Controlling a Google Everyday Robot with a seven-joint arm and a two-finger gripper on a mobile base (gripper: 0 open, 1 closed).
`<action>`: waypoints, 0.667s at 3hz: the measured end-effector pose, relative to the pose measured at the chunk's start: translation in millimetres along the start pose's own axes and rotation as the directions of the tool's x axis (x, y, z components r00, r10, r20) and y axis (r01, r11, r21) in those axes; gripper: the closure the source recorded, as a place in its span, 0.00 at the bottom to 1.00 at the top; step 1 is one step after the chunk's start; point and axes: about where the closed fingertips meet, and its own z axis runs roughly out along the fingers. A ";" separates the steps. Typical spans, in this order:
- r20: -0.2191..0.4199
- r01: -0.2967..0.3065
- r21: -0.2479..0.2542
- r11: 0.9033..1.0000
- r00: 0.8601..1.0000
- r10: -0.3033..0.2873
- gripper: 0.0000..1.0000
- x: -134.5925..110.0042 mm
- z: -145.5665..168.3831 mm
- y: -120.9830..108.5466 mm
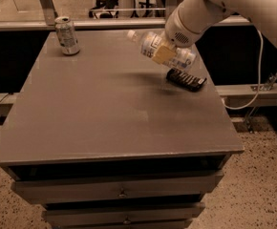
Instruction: Move blue plastic bottle near rxbar chocolate
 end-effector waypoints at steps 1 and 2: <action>-0.046 0.066 0.021 0.998 0.997 -0.065 1.00 5.1 4.4 -41.5; -0.070 0.082 0.016 0.997 0.994 -0.080 1.00 17.3 8.3 -63.4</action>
Offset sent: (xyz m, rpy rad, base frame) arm 0.0775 -0.0572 0.0072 -0.1309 -0.0238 0.0346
